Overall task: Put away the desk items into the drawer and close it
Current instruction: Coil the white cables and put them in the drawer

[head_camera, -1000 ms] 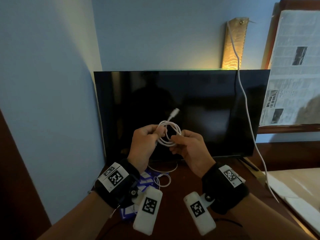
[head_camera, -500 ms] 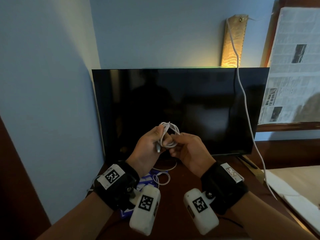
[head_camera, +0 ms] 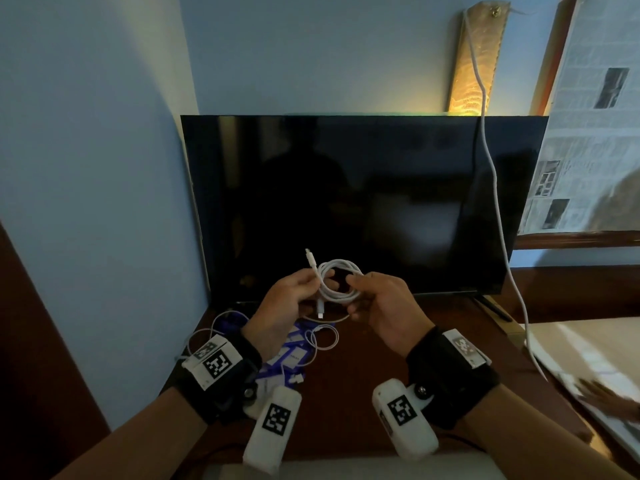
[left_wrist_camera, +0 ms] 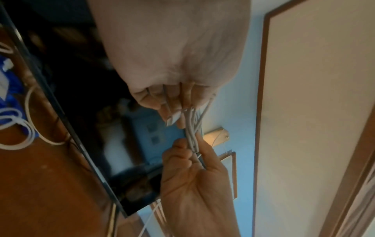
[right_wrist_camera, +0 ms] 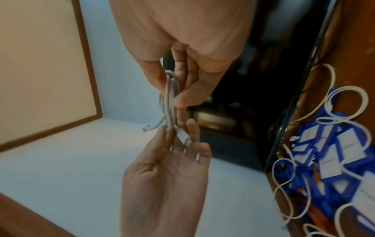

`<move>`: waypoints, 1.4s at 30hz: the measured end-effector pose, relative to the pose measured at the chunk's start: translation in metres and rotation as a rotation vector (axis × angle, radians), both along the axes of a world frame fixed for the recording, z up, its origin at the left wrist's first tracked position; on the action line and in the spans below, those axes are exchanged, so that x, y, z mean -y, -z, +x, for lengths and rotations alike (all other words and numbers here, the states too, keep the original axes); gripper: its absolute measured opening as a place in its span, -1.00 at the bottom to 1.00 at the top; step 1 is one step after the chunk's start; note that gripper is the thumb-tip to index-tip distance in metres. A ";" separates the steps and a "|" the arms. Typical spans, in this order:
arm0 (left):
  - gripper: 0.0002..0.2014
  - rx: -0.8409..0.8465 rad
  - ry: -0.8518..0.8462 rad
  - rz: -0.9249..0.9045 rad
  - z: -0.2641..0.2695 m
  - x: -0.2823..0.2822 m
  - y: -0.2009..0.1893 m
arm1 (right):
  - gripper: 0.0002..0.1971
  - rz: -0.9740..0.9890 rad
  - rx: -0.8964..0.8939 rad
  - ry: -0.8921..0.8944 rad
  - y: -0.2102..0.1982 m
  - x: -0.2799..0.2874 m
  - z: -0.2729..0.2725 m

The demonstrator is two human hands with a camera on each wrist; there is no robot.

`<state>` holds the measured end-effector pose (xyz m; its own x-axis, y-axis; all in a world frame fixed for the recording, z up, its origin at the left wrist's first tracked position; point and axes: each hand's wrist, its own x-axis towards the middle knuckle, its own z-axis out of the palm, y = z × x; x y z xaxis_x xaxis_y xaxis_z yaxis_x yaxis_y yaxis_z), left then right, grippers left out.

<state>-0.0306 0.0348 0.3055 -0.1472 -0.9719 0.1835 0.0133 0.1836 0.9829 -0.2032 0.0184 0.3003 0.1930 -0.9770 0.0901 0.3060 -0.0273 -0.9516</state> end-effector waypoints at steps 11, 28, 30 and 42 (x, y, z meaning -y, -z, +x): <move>-0.87 0.261 -0.124 0.151 0.059 -0.027 0.089 | -0.72 0.094 -0.420 -0.196 0.091 -0.023 0.030; -0.71 1.212 0.339 0.602 0.155 -0.114 0.297 | -0.82 0.594 -0.515 -0.068 0.227 0.020 0.136; -0.81 1.259 0.400 0.586 0.156 -0.119 0.308 | -0.89 0.632 -0.481 0.014 0.226 0.028 0.149; -0.74 1.579 0.640 0.508 0.171 -0.122 0.348 | -0.83 0.680 -0.245 0.026 0.220 0.035 0.171</move>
